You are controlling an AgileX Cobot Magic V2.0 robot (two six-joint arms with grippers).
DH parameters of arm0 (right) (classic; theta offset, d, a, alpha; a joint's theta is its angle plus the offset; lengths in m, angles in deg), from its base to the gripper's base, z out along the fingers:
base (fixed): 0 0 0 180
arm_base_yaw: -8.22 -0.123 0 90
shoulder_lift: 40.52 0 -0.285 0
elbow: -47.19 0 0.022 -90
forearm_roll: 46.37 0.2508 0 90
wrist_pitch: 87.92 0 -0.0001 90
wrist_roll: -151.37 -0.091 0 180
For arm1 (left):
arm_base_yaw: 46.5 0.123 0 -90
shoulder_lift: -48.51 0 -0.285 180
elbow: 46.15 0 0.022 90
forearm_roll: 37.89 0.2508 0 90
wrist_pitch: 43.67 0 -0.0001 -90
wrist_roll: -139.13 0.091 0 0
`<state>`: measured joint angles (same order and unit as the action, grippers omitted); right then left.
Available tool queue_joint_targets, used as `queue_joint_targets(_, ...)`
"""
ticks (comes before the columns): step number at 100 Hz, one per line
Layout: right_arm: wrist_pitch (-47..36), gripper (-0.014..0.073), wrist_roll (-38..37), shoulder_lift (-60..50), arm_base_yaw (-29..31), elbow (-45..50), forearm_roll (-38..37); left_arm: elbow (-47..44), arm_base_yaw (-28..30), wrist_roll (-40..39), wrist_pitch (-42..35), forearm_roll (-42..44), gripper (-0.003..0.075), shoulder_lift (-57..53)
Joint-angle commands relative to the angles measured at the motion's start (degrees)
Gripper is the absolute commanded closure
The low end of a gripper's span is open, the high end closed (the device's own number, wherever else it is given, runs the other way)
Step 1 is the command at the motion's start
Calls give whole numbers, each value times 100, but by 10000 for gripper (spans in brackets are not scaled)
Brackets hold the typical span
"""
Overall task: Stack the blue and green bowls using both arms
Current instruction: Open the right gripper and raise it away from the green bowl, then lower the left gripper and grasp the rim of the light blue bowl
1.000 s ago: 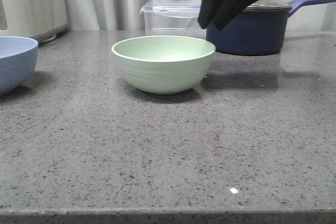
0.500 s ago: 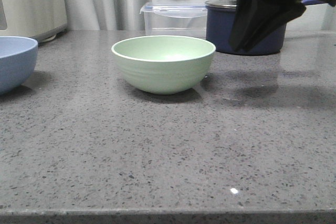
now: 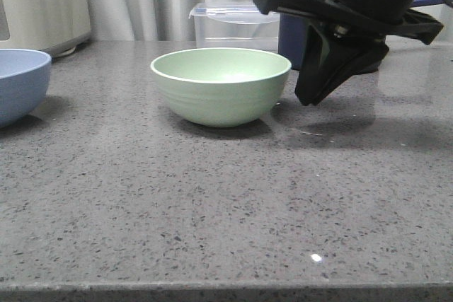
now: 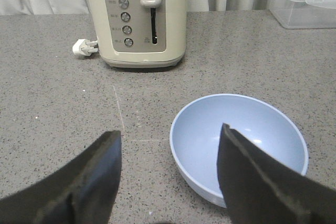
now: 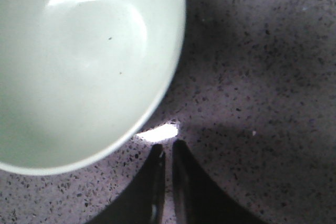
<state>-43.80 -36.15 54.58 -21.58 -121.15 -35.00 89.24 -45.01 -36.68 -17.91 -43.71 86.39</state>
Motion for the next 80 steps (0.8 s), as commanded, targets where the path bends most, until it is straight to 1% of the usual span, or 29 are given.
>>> queue_joint_targets(1,-257,540,57,-161,-2,-127,100,214,-2,-46,-417,-62,314,52)
queue_joint_targets(65,-401,540,57,-159,-2,-127,306,214,-2,-46,-406,-62,314,52)
queue_joint_targets(73,-401,540,57,-159,-2,-127,306,306,-2,-46,-260,-62,314,119)
queue_joint_targets(80,-401,540,57,-159,-2,-127,306,502,-2,-55,51,-62,314,303)
